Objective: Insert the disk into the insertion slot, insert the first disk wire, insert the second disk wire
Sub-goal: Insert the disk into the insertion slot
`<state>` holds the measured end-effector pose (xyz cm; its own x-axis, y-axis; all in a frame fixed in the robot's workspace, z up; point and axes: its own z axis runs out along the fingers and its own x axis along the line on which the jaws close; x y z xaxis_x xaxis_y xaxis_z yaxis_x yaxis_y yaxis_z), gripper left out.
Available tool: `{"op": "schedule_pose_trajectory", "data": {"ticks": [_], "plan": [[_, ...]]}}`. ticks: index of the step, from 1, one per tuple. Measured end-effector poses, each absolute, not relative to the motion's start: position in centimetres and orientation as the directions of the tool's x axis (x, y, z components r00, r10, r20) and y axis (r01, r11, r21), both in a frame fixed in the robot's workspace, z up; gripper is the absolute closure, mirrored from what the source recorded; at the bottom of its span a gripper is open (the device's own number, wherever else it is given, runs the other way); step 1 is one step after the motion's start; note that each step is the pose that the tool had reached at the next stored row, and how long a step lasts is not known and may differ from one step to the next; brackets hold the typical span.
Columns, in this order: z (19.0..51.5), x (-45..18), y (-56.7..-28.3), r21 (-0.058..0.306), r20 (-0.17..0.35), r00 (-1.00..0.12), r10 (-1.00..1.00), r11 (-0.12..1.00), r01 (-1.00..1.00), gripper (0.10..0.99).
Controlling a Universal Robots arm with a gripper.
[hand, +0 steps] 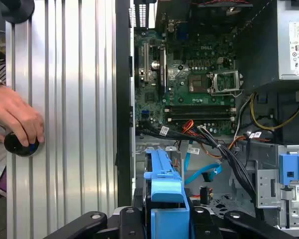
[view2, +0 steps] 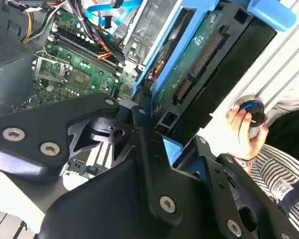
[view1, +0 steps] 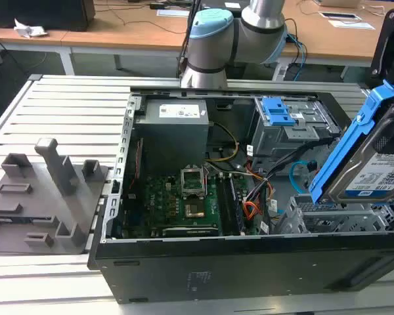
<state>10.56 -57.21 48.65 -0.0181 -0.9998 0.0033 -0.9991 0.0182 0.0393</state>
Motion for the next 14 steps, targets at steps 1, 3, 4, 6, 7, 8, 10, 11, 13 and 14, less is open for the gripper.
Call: {"op": "schedule_pose_trajectory", "data": {"ticks": [1, 3, 4, 6, 7, 8, 10, 11, 13, 14], "plan": [[48.6, 10.6, -57.2, 0.039, 0.003, -0.018, -1.000, 0.018, -0.999, 0.722], [48.0, 10.6, -57.2, 0.039, 0.003, -0.018, -1.000, 0.018, -0.999, 0.722], [47.8, 10.6, -57.2, 0.039, 0.003, -0.018, -1.000, 0.018, -0.999, 0.722], [47.5, 10.6, -57.2, 0.039, 0.003, -0.018, -1.000, 0.018, -0.999, 0.722], [47.4, 10.6, -57.2, 0.039, 0.003, -0.018, -1.000, 0.018, -0.999, 0.722], [47.2, 10.7, -57.2, 0.039, 0.003, -0.018, -1.000, 0.018, -0.999, 0.722], [46.8, 10.9, -57.2, 0.039, 0.003, -0.018, -1.000, 0.018, -0.999, 0.722], [46.5, 11.1, -57.1, 0.040, 0.002, -0.018, -1.000, 0.018, -0.999, 0.722], [45.9, 11.2, -57.0, 0.040, 0.003, -0.018, -1.000, 0.018, -0.999, 0.722], [45.6, 11.3, -57.0, 0.040, 0.002, -0.018, -1.000, 0.018, -0.999, 0.722]]}}
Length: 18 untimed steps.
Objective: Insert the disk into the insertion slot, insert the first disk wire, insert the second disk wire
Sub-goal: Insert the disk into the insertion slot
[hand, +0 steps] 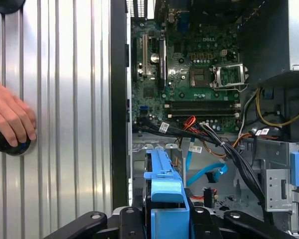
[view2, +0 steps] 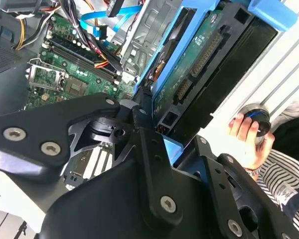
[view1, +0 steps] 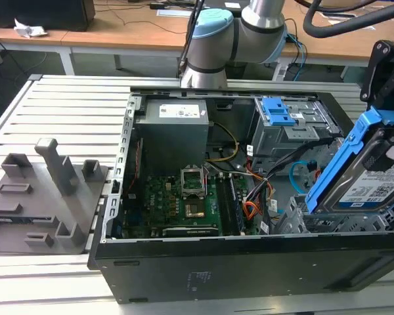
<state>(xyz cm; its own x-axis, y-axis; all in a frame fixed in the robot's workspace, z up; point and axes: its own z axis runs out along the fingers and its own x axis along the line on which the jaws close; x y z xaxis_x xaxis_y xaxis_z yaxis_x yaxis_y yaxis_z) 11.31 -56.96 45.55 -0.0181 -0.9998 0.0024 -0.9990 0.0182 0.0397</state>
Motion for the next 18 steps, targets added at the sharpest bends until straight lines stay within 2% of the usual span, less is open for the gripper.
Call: {"op": "schedule_pose_trajectory", "data": {"ticks": [9, 18], "plan": [[44.5, 11.6, -55.0, 0.040, 0.002, -0.018, -1.000, 0.018, -0.999, 0.722], [43.7, 11.9, -54.8, 0.040, 0.002, -0.018, -1.000, 0.018, -0.999, 0.722]]}}
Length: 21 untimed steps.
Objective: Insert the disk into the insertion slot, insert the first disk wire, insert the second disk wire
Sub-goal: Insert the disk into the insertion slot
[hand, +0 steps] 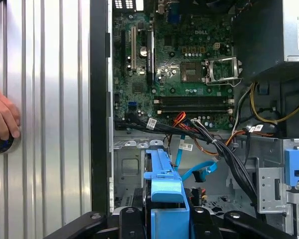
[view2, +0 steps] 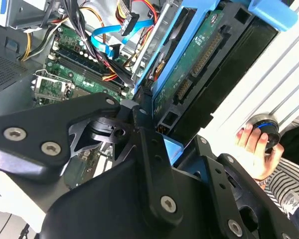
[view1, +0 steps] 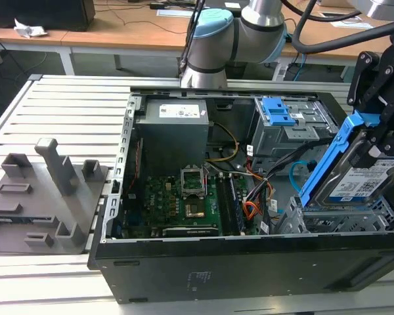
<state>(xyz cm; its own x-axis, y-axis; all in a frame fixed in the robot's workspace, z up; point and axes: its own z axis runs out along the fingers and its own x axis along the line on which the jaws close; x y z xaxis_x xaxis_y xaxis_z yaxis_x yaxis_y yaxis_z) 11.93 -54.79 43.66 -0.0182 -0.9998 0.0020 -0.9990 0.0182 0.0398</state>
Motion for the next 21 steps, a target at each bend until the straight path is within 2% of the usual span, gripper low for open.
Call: {"op": "schedule_pose_trajectory", "data": {"ticks": [21], "plan": [[41.9, 11.9, -54.7, 0.040, -0.001, -0.018, -1.000, 0.018, -0.999, 0.722]]}}
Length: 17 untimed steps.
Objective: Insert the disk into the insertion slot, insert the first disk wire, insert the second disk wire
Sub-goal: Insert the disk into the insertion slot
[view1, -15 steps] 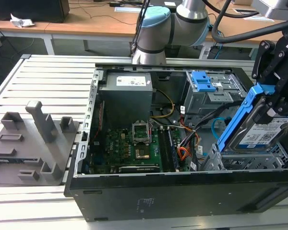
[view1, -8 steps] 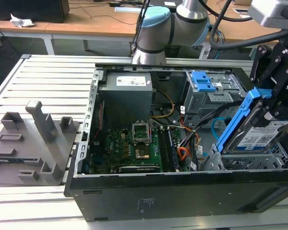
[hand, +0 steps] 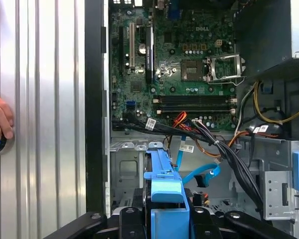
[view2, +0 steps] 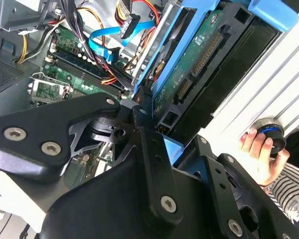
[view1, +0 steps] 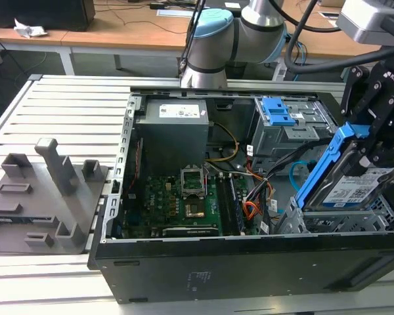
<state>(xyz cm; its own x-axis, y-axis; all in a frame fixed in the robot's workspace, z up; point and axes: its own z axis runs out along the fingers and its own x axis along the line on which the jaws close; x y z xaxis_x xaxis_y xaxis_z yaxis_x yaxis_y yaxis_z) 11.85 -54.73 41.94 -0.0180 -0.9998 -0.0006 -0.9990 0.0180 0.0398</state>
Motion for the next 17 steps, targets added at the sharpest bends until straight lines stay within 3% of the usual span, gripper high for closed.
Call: {"op": "schedule_pose_trajectory", "data": {"ticks": [17], "plan": [[40.2, 11.9, -54.7, 0.040, 0.000, -0.018, -1.000, 0.018, -0.999, 0.722]]}}
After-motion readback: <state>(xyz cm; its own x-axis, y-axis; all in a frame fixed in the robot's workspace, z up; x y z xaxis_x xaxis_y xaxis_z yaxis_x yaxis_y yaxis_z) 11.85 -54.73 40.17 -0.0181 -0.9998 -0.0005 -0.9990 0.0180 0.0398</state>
